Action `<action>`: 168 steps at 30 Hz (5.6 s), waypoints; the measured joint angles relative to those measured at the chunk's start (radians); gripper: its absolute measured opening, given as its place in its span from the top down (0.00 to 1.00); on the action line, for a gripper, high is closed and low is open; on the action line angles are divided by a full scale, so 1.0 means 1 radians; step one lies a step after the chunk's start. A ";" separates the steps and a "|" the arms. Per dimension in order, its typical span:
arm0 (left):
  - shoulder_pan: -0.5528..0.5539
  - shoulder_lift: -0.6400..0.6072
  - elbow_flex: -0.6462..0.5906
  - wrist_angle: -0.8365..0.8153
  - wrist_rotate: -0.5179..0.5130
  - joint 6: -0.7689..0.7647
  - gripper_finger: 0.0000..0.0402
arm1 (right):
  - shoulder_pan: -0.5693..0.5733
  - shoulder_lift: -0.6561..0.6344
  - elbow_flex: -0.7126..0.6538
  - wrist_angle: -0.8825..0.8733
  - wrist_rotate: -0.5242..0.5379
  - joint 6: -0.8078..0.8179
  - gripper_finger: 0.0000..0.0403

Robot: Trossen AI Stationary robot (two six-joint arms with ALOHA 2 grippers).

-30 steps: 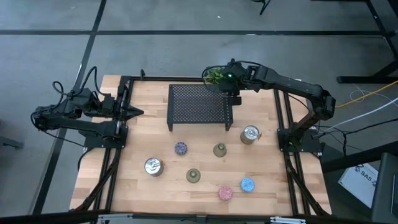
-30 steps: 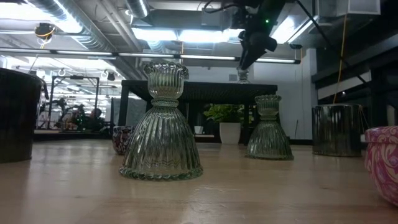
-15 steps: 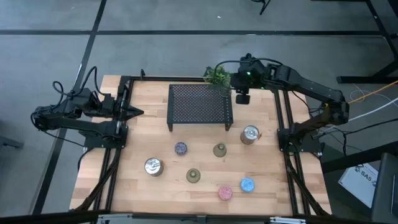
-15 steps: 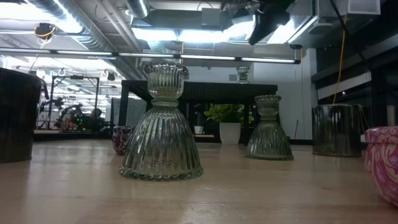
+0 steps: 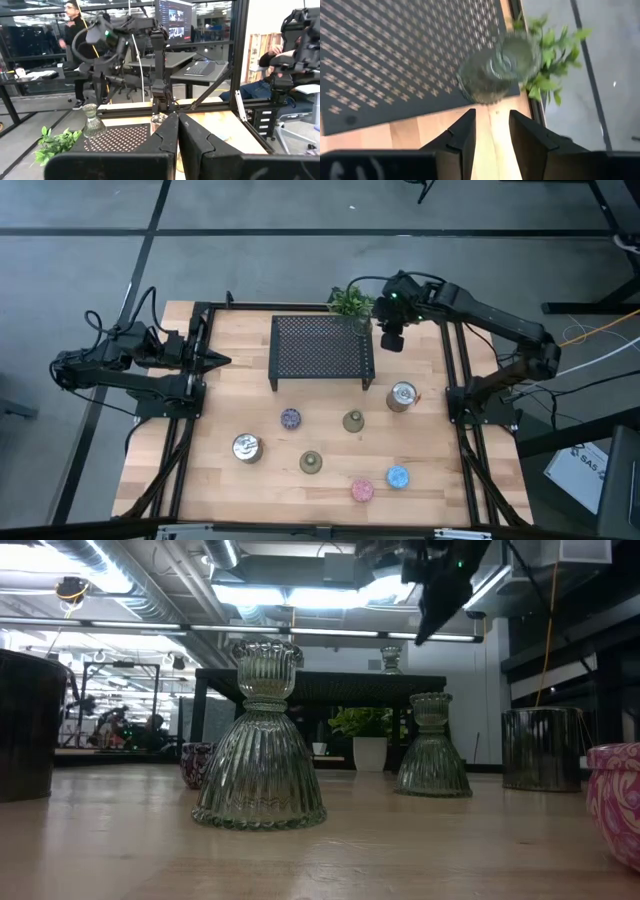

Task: Pick & Place candle stick holders
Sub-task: Put the right transparent glass candle holder on the shelf, then put the top transparent green glass candle holder aligned with the other transparent glass candle holder on the shelf

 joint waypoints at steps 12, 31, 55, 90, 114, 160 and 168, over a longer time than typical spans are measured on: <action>0.000 0.000 0.000 0.000 0.000 0.000 0.98 | -0.041 0.023 -0.070 0.211 -0.002 0.031 0.71; 0.000 0.000 0.000 0.000 0.000 0.000 0.98 | 0.004 0.017 -0.070 0.031 -0.005 0.050 0.71; 0.000 0.000 0.000 0.000 0.000 0.000 0.98 | 0.446 -0.067 -0.124 -0.106 -0.279 0.569 0.71; 0.000 0.000 0.000 0.000 0.000 0.000 0.98 | 0.873 -0.066 -0.236 0.438 0.001 0.775 0.71; 0.000 0.000 0.000 0.000 0.000 0.000 0.99 | 0.778 0.021 -0.236 0.530 0.077 0.643 0.70; 0.000 0.000 0.000 0.000 0.000 0.000 0.98 | 0.773 0.086 -0.347 0.486 0.000 0.476 0.70; 0.000 0.000 0.000 0.000 0.000 0.000 0.98 | 0.765 0.086 -0.377 0.486 0.032 0.472 0.70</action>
